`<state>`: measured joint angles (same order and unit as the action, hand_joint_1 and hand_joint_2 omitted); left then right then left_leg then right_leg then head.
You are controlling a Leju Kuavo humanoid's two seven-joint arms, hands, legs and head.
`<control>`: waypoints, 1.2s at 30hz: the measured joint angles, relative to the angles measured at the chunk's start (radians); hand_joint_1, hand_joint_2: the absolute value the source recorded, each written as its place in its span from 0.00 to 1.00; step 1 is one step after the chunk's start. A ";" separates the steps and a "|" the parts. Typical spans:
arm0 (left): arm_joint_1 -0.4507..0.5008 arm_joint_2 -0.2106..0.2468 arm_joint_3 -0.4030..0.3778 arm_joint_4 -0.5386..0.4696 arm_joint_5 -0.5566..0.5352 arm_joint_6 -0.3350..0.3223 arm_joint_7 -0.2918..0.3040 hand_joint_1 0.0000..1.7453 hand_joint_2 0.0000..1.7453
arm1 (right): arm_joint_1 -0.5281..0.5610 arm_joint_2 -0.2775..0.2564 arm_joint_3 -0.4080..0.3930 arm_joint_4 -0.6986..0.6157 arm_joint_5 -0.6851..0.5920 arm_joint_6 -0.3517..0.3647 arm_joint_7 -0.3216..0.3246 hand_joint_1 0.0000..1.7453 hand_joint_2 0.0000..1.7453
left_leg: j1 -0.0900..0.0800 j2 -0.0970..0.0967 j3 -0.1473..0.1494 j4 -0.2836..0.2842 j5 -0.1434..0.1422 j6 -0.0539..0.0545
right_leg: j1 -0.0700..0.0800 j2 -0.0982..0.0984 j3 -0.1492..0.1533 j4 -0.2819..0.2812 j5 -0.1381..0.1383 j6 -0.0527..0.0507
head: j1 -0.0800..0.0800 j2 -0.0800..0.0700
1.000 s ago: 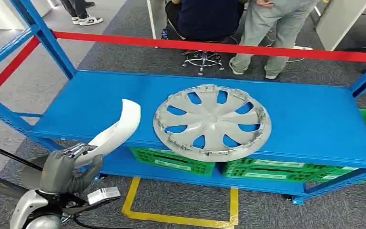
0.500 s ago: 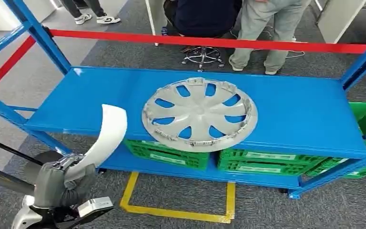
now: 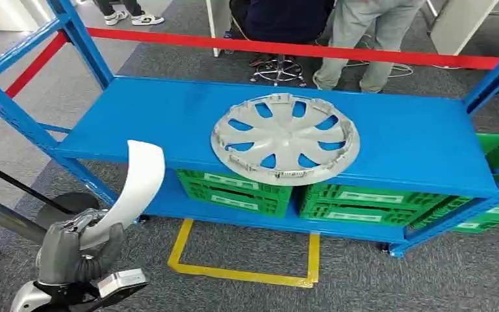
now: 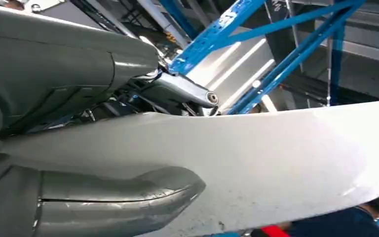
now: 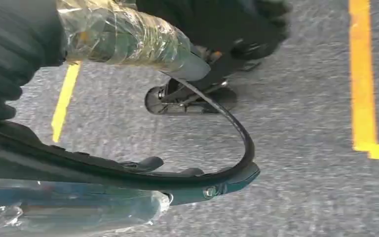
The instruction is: Take the parts from the cabinet and place them on the table.
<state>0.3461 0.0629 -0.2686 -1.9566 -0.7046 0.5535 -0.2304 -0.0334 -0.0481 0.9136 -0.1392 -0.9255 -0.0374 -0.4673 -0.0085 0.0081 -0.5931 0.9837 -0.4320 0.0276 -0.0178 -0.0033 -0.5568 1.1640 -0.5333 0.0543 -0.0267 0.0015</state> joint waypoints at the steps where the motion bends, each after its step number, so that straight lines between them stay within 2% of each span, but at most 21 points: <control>1: 0.001 0.000 0.000 0.000 0.001 0.000 0.000 1.00 1.00 | -0.002 0.000 0.000 0.000 0.000 0.002 -0.001 0.00 1.00 | 0.000 0.000 -0.010 0.011 0.004 -0.007 | -0.004 0.001 0.066 -0.096 -0.011 0.004 | 0.000 0.000; 2: 0.003 0.000 0.001 -0.003 0.001 0.000 0.000 1.00 1.00 | -0.004 0.000 0.000 0.000 -0.001 0.002 -0.001 0.00 1.00 | -0.005 0.000 -0.022 0.023 0.007 -0.011 | 0.002 0.004 0.118 -0.167 -0.041 0.000 | 0.000 0.000; 3: 0.005 0.000 0.001 -0.004 0.001 0.001 0.000 1.00 1.00 | -0.005 0.000 0.000 0.000 -0.002 0.002 -0.002 0.00 1.00 | -0.006 0.000 -0.026 0.026 0.014 -0.017 | 0.002 0.006 0.114 -0.176 -0.051 -0.016 | -0.004 0.000; 6: 0.015 0.000 0.001 -0.005 0.001 0.004 0.001 1.00 1.00 | -0.002 0.001 -0.001 0.001 -0.006 0.002 -0.001 0.00 1.00 | -0.002 0.000 -0.029 0.028 0.033 -0.028 | 0.004 0.002 0.090 -0.175 -0.037 -0.041 | -0.001 0.000; 7: 0.021 0.000 0.001 -0.005 0.005 0.007 0.001 1.00 1.00 | -0.002 0.002 -0.002 0.001 -0.006 0.003 -0.001 0.00 1.00 | 0.000 -0.004 -0.036 0.037 0.007 -0.036 | 0.001 -0.003 0.083 -0.176 -0.030 -0.052 | -0.003 0.000; 8: 0.025 0.000 0.000 -0.005 0.011 0.010 0.002 1.00 1.00 | -0.002 0.002 -0.003 0.001 -0.007 0.004 -0.001 0.00 1.00 | 0.002 -0.004 -0.045 0.078 -0.061 -0.045 | 0.001 -0.004 0.072 -0.176 -0.019 -0.062 | -0.007 0.000; 10: 0.026 0.001 0.001 -0.006 0.016 0.012 0.002 1.00 1.00 | -0.003 0.002 -0.005 0.001 -0.007 0.006 -0.002 0.00 1.00 | 0.009 -0.004 -0.074 0.221 -0.181 -0.055 | 0.003 -0.008 0.049 -0.174 0.002 -0.066 | -0.008 0.000; 11: 0.027 0.001 0.002 -0.006 0.016 0.012 0.002 1.00 1.00 | -0.003 0.002 -0.007 0.001 -0.009 0.006 -0.003 0.00 1.00 | 0.011 -0.004 -0.084 0.288 -0.211 -0.058 | 0.004 -0.010 0.044 -0.173 0.011 -0.065 | -0.008 0.000; 13: 0.028 0.001 0.002 -0.006 0.021 0.013 0.002 1.00 1.00 | -0.003 0.002 -0.008 0.001 -0.009 0.011 -0.002 0.00 1.00 | 0.013 -0.004 -0.060 0.323 -0.177 -0.057 | 0.006 -0.013 0.015 -0.167 0.031 -0.063 | -0.009 0.000; 16: 0.028 0.001 0.003 -0.011 0.030 0.013 -0.003 1.00 1.00 | -0.007 0.009 -0.009 0.001 -0.024 -0.003 -0.003 0.00 1.00 | 0.009 -0.006 0.098 0.100 -0.094 -0.037 | 0.008 -0.012 -0.014 -0.159 0.051 -0.061 | -0.009 0.000; 18: 0.027 0.001 0.004 -0.017 0.034 0.013 -0.006 1.00 1.00 | -0.013 0.022 -0.011 0.001 -0.030 -0.020 -0.005 0.00 1.00 | 0.005 -0.007 0.166 -0.018 -0.110 -0.023 | 0.013 -0.011 -0.023 -0.158 0.066 -0.051 | -0.008 0.000; 21: 0.028 0.001 0.005 -0.020 0.040 0.012 -0.013 1.00 1.00 | -0.014 0.035 -0.014 0.001 -0.031 -0.030 -0.006 0.00 1.00 | -0.002 -0.006 0.148 -0.035 -0.096 -0.010 | 0.009 -0.013 -0.040 -0.165 0.096 -0.030 | -0.009 0.000; 23: 0.028 0.000 0.005 -0.021 0.042 0.011 -0.016 1.00 1.00 | -0.016 0.036 -0.015 0.002 -0.031 -0.035 -0.006 0.00 1.00 | 0.006 0.001 0.127 -0.044 -0.072 0.002 | 0.008 -0.006 -0.062 -0.130 0.026 -0.024 | -0.005 0.000; 25: 0.030 0.000 0.008 -0.021 0.043 0.009 -0.016 1.00 1.00 | -0.015 0.040 -0.015 0.002 -0.031 -0.036 -0.006 0.00 1.00 | 0.002 0.001 0.102 -0.042 -0.051 0.009 | 0.007 -0.001 -0.099 0.003 -0.096 -0.021 | -0.005 0.000; 26: 0.030 0.000 0.008 -0.021 0.044 0.005 -0.015 1.00 1.00 | -0.017 0.041 -0.015 0.002 -0.031 -0.037 -0.006 0.00 1.00 | 0.000 0.002 0.087 -0.041 -0.040 0.009 | 0.007 -0.001 -0.113 0.078 -0.131 -0.018 | -0.005 0.000; 27: 0.030 0.000 0.009 -0.021 0.044 0.001 -0.013 1.00 1.00 | -0.019 0.041 -0.015 0.002 -0.031 -0.037 -0.006 0.00 1.00 | -0.002 0.002 0.070 -0.039 -0.028 0.009 | 0.007 -0.001 -0.117 0.130 -0.130 -0.015 | -0.004 0.000; 28: 0.031 -0.001 0.010 -0.021 0.044 0.000 -0.012 1.00 1.00 | -0.019 0.041 -0.015 0.002 -0.031 -0.039 -0.006 0.00 1.00 | -0.002 0.002 0.054 -0.034 -0.019 0.008 | 0.007 -0.001 -0.104 0.140 -0.100 -0.014 | -0.005 0.000; 30: 0.031 -0.002 0.013 -0.021 0.044 -0.002 -0.012 1.00 1.00 | -0.021 0.041 -0.015 0.002 -0.029 -0.042 -0.003 0.00 1.00 | 0.000 0.002 0.019 -0.018 -0.005 0.003 | 0.005 -0.001 -0.029 0.059 -0.011 -0.013 | -0.005 0.000; 31: 0.031 -0.002 0.015 -0.021 0.045 -0.006 -0.012 1.00 1.00 | -0.023 0.041 -0.015 0.002 -0.029 -0.045 -0.002 0.00 1.00 | 0.001 0.001 0.002 -0.007 0.000 -0.002 | 0.003 -0.001 0.032 -0.028 0.006 -0.012 | -0.005 0.000; 33: 0.030 -0.002 0.021 -0.023 0.044 -0.011 -0.012 1.00 1.00 | -0.033 0.045 -0.015 0.000 -0.028 -0.053 0.000 0.00 1.00 | -0.004 0.003 -0.023 0.017 0.008 -0.013 | 0.007 0.004 0.137 -0.193 -0.047 -0.017 | -0.006 0.000; 36: 0.030 -0.002 0.026 -0.024 0.040 -0.019 -0.011 1.00 1.00 | -0.036 0.048 -0.014 0.000 -0.026 -0.058 0.003 0.00 1.00 | -0.003 0.003 -0.035 0.018 0.040 -0.023 | 0.011 0.005 0.116 -0.193 -0.044 -0.036 | -0.007 0.000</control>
<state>0.3756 0.0610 -0.2430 -1.9806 -0.6645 0.5349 -0.2419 -0.0693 0.0004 0.8991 -0.1396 -0.9518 -0.0958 -0.4643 -0.0119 0.0106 -0.6280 1.0015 -0.3924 0.0042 -0.0068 0.0022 -0.4407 0.9713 -0.5769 0.0182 -0.0340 0.0015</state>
